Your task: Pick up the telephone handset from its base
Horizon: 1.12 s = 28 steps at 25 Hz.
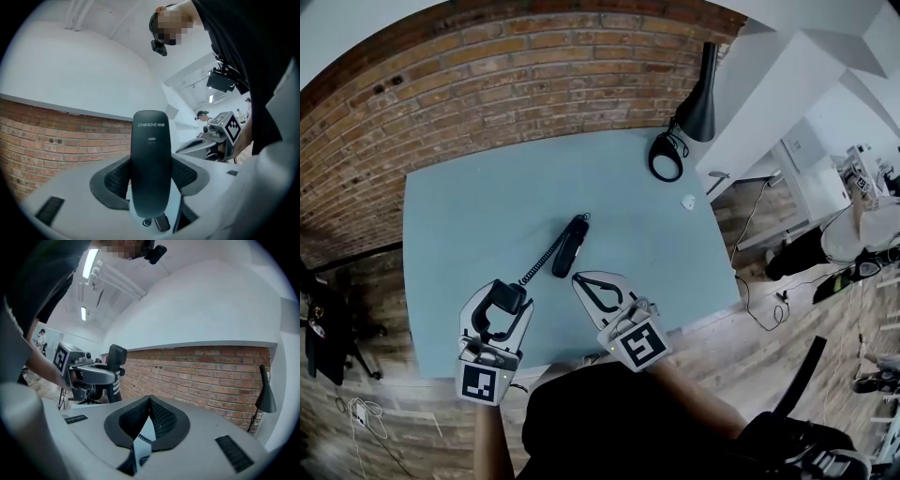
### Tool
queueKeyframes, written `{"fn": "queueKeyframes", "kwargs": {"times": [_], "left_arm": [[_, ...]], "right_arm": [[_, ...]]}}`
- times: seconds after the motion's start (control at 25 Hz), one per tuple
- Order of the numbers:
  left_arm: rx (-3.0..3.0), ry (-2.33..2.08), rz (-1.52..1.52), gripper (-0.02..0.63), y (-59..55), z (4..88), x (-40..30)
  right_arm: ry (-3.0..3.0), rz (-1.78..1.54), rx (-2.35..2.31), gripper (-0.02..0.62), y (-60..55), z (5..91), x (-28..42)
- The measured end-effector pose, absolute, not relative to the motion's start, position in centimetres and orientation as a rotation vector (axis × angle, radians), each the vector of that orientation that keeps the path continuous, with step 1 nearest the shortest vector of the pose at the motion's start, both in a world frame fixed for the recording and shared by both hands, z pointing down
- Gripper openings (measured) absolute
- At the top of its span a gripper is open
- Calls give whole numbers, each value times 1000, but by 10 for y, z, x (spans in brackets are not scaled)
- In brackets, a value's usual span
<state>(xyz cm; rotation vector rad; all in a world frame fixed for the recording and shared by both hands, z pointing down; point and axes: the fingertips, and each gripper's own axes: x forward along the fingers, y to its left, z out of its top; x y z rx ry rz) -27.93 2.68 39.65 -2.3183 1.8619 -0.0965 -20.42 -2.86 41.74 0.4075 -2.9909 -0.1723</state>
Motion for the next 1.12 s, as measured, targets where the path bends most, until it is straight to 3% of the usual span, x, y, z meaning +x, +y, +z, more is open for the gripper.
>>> {"fn": "queueKeyframes", "kwargs": {"times": [0.6, 1.12], "left_arm": [[-2374, 1957, -53, 278, 37, 455, -288], [-2320, 1991, -217, 279, 47, 478, -311]], "right_arm": [[-2961, -132, 358, 11, 1, 450, -220], [-2918, -41, 316, 11, 17, 486, -232]]}}
